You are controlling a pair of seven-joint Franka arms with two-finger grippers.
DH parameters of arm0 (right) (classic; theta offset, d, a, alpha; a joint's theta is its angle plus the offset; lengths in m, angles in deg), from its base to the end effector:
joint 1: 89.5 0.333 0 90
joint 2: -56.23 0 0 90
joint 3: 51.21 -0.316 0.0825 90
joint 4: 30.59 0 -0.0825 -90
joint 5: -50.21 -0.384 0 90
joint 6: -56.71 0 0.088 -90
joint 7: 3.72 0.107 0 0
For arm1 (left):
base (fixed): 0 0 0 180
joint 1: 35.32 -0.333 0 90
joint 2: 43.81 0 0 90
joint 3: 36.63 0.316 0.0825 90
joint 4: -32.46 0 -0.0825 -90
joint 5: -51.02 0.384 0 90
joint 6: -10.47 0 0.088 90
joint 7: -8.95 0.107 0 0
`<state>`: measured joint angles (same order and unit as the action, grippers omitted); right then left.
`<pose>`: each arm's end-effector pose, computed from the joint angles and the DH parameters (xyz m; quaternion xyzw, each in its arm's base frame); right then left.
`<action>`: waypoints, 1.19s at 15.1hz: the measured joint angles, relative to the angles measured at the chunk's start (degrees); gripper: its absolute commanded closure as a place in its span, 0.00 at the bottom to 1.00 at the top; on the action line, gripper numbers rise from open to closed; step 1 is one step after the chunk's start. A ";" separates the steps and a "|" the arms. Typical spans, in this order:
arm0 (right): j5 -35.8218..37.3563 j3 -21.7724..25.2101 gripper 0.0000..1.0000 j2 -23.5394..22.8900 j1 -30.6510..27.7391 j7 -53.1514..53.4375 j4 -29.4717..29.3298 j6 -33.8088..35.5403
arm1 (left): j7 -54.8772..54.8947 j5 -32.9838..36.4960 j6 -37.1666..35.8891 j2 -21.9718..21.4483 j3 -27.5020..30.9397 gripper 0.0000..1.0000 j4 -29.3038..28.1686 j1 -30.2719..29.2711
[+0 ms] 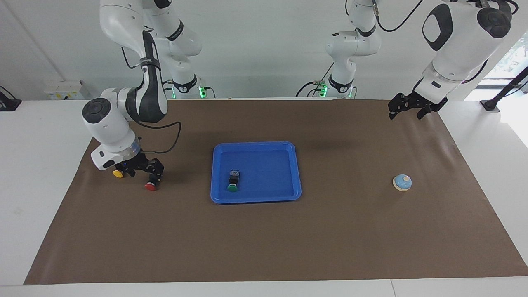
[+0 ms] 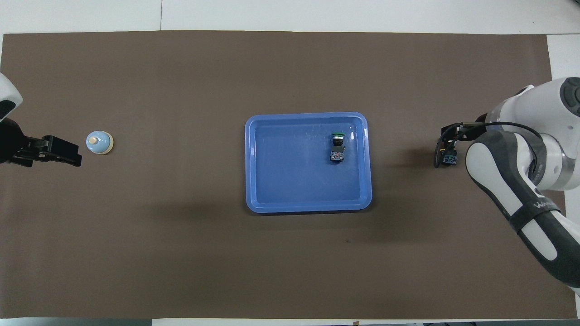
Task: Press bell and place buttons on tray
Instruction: 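Grasp the red button with the right gripper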
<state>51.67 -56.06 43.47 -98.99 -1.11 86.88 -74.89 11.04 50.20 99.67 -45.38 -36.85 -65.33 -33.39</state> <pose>0.5852 -0.0493 0.3335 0.9984 -0.0560 0.0124 0.0005 0.5383 -0.0218 0.5746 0.9974 -0.0366 -0.0612 0.0071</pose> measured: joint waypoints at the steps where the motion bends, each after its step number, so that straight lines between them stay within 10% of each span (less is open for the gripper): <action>1: 0.00 0.00 0.00 0.50 -0.38 -0.28 2.49 -2.45 | 0.00 0.00 0.00 0.00 0.00 0.00 0.00 0.00; 7: 0.00 -0.61 0.02 1.92 -0.38 -0.33 10.40 -12.42 | 0.00 0.00 0.00 0.00 0.00 0.00 0.00 0.00; 8: 0.00 -0.63 0.20 1.91 -0.37 -0.38 11.82 -14.37 | 0.00 0.00 0.00 0.00 0.00 0.00 0.00 0.00; 10: 0.00 -0.67 1.00 1.90 -0.34 -0.48 13.54 -16.14 | 0.00 0.00 0.00 -0.01 0.00 0.00 0.00 0.00; 18: -0.02 -0.93 1.00 2.64 1.53 -0.30 9.53 -9.17 | 0.00 0.00 0.00 -0.01 0.00 0.00 0.00 0.00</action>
<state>51.65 -56.99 46.10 -97.47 -1.41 96.42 -84.06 11.04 50.20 99.67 -45.39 -36.84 -65.32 -33.39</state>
